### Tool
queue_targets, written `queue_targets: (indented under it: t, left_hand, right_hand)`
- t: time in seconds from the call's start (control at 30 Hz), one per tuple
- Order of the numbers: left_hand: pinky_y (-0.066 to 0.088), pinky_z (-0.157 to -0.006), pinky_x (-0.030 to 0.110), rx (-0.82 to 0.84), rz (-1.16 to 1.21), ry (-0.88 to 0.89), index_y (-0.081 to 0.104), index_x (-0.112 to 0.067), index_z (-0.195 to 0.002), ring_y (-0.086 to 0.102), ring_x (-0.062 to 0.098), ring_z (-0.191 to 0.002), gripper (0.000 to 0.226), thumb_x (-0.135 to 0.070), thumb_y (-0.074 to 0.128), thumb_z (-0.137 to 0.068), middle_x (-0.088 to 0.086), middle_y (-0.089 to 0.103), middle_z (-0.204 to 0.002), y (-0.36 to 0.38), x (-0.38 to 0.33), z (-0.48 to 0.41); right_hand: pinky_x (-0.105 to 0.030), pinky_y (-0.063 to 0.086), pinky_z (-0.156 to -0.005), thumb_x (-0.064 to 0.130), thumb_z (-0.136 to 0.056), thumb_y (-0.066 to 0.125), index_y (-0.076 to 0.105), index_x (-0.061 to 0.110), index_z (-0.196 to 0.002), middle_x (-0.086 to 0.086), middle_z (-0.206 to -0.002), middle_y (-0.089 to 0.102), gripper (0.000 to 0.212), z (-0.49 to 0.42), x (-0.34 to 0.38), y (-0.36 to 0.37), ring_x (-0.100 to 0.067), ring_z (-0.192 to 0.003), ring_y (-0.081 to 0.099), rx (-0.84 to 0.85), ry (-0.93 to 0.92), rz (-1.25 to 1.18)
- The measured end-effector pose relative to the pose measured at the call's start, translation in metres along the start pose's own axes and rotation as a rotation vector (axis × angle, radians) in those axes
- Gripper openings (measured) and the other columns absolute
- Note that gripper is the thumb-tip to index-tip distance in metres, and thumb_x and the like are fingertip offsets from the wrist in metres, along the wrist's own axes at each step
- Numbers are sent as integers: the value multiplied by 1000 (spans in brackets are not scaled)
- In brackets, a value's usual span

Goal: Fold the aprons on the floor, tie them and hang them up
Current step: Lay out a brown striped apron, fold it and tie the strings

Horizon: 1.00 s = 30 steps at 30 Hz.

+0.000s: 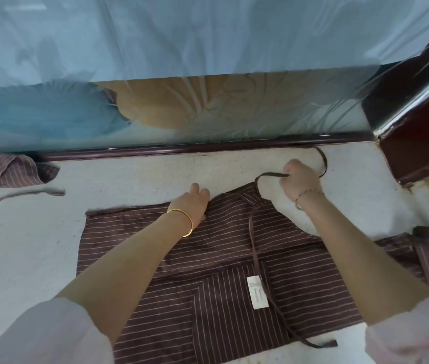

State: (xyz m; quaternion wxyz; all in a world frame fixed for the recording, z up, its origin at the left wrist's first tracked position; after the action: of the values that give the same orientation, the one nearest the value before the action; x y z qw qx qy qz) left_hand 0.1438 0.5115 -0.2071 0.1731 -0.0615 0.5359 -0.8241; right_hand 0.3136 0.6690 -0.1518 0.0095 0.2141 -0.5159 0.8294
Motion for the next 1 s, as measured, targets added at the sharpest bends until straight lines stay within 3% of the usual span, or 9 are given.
queue_targets:
  t: [0.13,0.27,0.4,0.5,0.63,0.7,0.8,0.9,1.0]
  left_hand:
    - [52,-73,29,-62,-16,-80,37,-11,-125,51,17,-74,37,-16,55,-93,13,38,-127,-6,8,-2]
    - [52,-75,29,-83,-24,-83,37,-11,-126,52,18,-78,38,-15,55,-93,14,39,-126,-6,7,-2]
    - [52,-78,30,-81,-19,-67,36,-11,-127,56,21,-85,39,-15,54,-93,15,37,-129,-7,6,-2]
    - [52,-79,30,-74,-22,-47,36,-11,-128,57,21,-86,40,-14,55,-93,16,36,-131,-5,4,-3]
    - [53,-81,30,-73,3,-44,35,-12,-129,58,21,-88,40,-15,54,-94,15,36,-133,-4,5,-4]
    - [52,-82,30,-83,30,-55,36,-12,-129,58,22,-90,39,-19,54,-94,14,37,-132,-4,8,-4]
    - [52,-85,31,-108,87,-103,40,-11,-125,58,22,-92,39,-26,56,-93,11,41,-127,-6,18,-1]
    - [50,-90,32,-165,93,-157,45,-11,-122,54,23,-103,37,-30,56,-92,9,47,-122,-8,36,5]
    - [46,-95,33,-233,60,-197,48,-13,-120,49,24,-108,31,-28,54,-93,8,51,-121,-12,55,15]
  right_hand:
    - [-27,54,-63,60,-90,38,54,15,-85,1,-65,63,49,55,10,73,-12,-54,61,390,-67,212]
    - [-27,46,-63,35,-90,51,43,20,-72,4,-79,56,25,67,9,96,-17,-77,60,372,-117,400]
    - [-21,43,-46,14,-92,51,48,2,-121,-3,-70,62,31,54,-4,78,-10,-48,49,591,156,60]
    - [-26,43,-52,10,-92,52,55,4,-111,-4,-79,63,20,15,5,1,-14,-69,61,172,67,400]
    - [-37,46,-76,2,-91,51,49,6,-123,-17,-123,54,32,-16,48,-59,-32,-105,54,-300,-185,306]
    - [-43,46,-94,-2,-88,53,33,12,-140,-15,-150,27,58,-24,59,-52,-38,-125,41,-245,-249,272]
    - [-39,47,-80,-4,-83,55,24,16,-144,-12,-157,5,71,-11,51,-29,-37,-113,49,-183,-137,279]
    - [-32,51,-67,-1,-86,51,42,11,-127,-16,-140,35,43,21,68,12,-25,-87,56,-204,-294,269]
    - [-31,50,-82,6,-91,49,50,11,-120,-8,-120,51,29,46,97,71,-22,-99,53,-67,-548,318]
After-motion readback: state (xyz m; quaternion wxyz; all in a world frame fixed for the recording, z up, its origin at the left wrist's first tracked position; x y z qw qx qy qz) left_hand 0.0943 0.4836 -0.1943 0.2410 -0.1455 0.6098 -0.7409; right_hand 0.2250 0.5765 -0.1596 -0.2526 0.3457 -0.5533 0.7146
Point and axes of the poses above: each hand's wrist, its own z-axis away from the middle knuckle, its own y-axis out of the palm, x = y × z, the point moved 9 cm from there along -z, towards the middle knuckle
